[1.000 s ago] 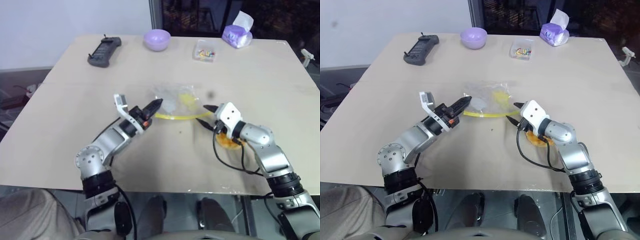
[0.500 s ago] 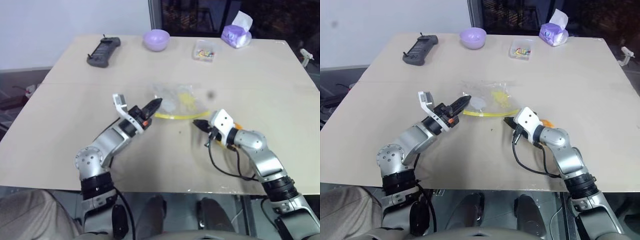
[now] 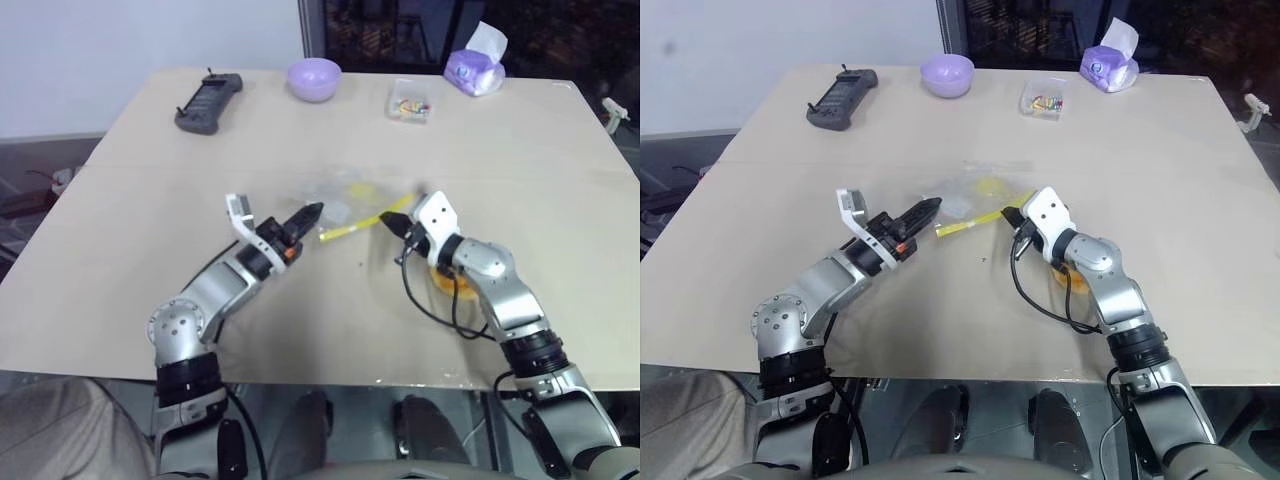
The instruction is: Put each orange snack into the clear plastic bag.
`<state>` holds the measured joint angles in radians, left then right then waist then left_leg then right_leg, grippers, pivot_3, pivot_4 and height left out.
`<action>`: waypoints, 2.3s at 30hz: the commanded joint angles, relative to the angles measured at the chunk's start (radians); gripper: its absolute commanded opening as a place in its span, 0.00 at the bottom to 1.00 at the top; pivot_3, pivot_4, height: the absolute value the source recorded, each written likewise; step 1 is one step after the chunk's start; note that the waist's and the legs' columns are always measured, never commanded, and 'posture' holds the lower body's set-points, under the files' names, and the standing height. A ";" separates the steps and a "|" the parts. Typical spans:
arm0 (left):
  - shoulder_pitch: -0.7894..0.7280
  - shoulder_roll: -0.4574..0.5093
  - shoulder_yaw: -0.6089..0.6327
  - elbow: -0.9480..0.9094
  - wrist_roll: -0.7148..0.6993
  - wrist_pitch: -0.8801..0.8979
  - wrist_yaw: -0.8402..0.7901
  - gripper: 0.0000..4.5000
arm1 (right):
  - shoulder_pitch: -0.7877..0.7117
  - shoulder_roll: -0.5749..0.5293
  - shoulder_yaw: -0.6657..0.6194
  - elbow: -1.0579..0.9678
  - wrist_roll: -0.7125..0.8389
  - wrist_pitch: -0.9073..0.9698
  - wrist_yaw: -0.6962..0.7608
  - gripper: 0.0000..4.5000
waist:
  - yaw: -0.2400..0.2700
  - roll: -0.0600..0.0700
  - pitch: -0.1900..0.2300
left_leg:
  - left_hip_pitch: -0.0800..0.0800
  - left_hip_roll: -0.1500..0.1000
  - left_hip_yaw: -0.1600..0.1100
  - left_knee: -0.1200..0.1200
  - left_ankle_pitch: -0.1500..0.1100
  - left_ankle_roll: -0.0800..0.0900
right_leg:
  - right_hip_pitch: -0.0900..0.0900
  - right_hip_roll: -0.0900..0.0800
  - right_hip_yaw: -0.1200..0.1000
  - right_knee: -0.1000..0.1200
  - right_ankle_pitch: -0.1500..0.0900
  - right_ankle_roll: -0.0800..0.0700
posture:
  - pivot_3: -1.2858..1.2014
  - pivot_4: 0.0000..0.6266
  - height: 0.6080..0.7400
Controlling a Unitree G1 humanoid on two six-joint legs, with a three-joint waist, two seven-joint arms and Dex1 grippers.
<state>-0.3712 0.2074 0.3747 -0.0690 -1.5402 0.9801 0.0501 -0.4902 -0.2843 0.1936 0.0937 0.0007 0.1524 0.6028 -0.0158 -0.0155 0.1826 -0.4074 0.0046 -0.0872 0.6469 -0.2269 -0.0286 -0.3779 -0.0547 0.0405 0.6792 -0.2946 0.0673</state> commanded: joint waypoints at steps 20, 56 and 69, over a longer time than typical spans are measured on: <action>0.032 0.027 -0.054 -0.059 -0.034 -0.019 -0.035 0.00 | -0.062 0.041 0.057 -0.067 0.017 -0.018 0.089 0.01 | -0.001 0.000 0.000 | 0.000 0.000 0.000 0.000 0.000 0.000 | 0.000 0.000 0.000 0.000 0.000 0.000 | 0.52 0.24 0.97; 0.105 0.066 -0.046 -0.029 -0.148 -0.064 -0.083 0.00 | -0.194 -0.022 -0.071 0.343 -0.001 -0.305 0.063 0.01 | -0.018 0.000 0.000 | 0.000 0.000 0.000 -0.001 0.000 0.000 | 0.000 0.000 0.000 0.000 0.000 0.000 | 0.52 0.24 0.97; 0.095 0.088 -0.044 0.010 -0.171 -0.058 -0.124 0.00 | -0.227 -0.090 0.044 0.442 -0.216 -0.460 -0.022 0.47 | -0.026 0.000 0.000 | 0.001 0.000 0.001 -0.002 0.000 0.000 | -0.001 0.000 0.001 0.000 0.000 0.000 | 0.52 0.24 0.97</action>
<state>-0.2705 0.2866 0.3199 -0.0569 -1.6915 0.9189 -0.0493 -0.6784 -0.3753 0.2367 0.5347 -0.2057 -0.2667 0.6030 -0.0415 -0.0153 0.1827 -0.4067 0.0048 -0.0861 0.6448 -0.2269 -0.0286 -0.3786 -0.0546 0.0419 0.6788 -0.2946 0.0671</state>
